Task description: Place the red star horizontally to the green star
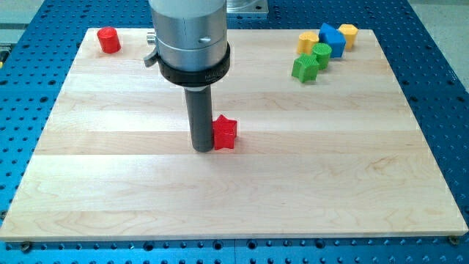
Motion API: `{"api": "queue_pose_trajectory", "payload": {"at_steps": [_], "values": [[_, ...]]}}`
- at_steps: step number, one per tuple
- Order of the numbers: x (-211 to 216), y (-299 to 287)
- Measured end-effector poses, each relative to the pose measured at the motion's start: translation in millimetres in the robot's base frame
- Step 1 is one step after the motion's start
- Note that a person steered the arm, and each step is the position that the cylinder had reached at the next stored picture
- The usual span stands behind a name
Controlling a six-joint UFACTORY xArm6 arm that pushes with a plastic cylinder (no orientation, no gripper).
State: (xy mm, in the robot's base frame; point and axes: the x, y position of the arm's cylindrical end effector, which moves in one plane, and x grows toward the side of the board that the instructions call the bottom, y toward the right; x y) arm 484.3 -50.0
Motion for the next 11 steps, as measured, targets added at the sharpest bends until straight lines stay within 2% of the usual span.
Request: {"api": "queue_pose_trajectory", "payload": {"at_steps": [1,2,3,5,6,7,8,9,10,11], "values": [[23,2],[1,8],[-36,-15],[20,8],[13,50],[-46,30],[-80,13],[-97,39],[-135,-8],[-124,-17]]}}
